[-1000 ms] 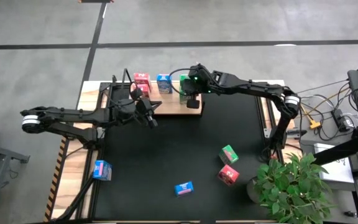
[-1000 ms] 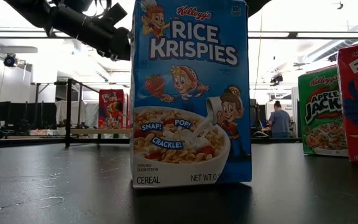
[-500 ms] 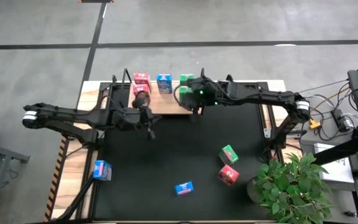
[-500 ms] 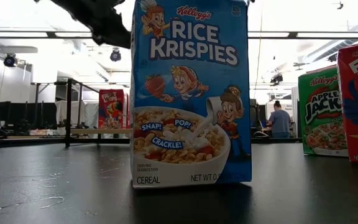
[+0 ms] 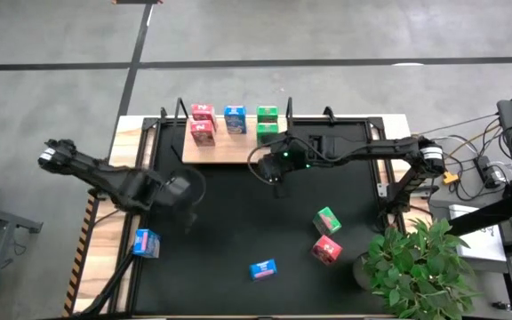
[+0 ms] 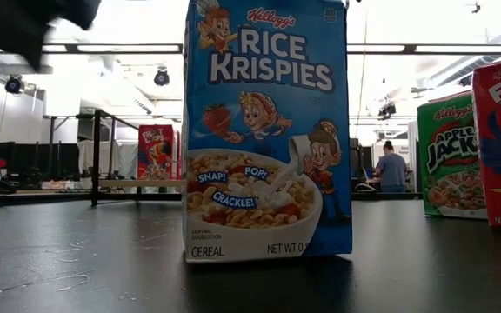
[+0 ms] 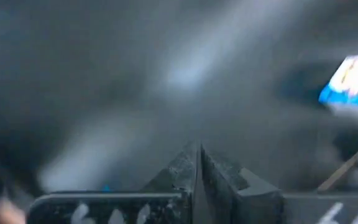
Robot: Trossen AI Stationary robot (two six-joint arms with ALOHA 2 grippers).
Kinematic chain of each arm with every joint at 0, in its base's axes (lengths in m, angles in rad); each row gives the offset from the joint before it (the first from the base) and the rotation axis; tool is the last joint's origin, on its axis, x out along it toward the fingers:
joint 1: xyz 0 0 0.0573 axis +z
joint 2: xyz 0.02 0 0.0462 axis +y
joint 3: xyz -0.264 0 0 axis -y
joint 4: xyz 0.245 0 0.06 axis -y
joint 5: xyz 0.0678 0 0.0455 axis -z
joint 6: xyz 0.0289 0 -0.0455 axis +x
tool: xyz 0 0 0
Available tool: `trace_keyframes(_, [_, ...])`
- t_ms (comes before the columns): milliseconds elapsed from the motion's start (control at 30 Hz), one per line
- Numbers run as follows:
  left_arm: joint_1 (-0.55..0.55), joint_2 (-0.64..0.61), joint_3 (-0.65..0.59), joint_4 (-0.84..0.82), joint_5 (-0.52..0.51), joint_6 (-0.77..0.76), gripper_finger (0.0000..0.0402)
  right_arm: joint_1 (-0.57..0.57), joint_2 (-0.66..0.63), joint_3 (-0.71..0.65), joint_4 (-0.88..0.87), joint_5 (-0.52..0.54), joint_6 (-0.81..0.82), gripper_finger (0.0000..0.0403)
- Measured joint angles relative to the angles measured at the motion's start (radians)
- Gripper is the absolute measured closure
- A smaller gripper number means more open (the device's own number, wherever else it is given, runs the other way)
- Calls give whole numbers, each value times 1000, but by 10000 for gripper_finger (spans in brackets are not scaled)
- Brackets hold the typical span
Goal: Stack cereal on shelf
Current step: Put the top blue cereal box on the shelf aligned with the other blue cereal box
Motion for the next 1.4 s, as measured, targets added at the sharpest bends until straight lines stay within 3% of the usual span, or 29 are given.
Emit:
trace_keyframes(200, [-201,0,5,-112,128,-364,343,-1,1,-3,19,2,-23,394])
trace_keyframes(367, [-355,6,5,-171,127,-605,275,-1,2,-3,47,-11,-28,394])
trace_keyframes(500, [-429,12,5,-191,126,-745,214,-1,2,-3,48,-31,-42,394])
trace_keyframes(667, [-475,13,6,-192,130,-816,161,-1,2,-3,49,-31,-47,394])
trace_keyframes(1400, [-584,140,6,-238,143,-926,148,-1,3,-3,47,-31,-40,394])
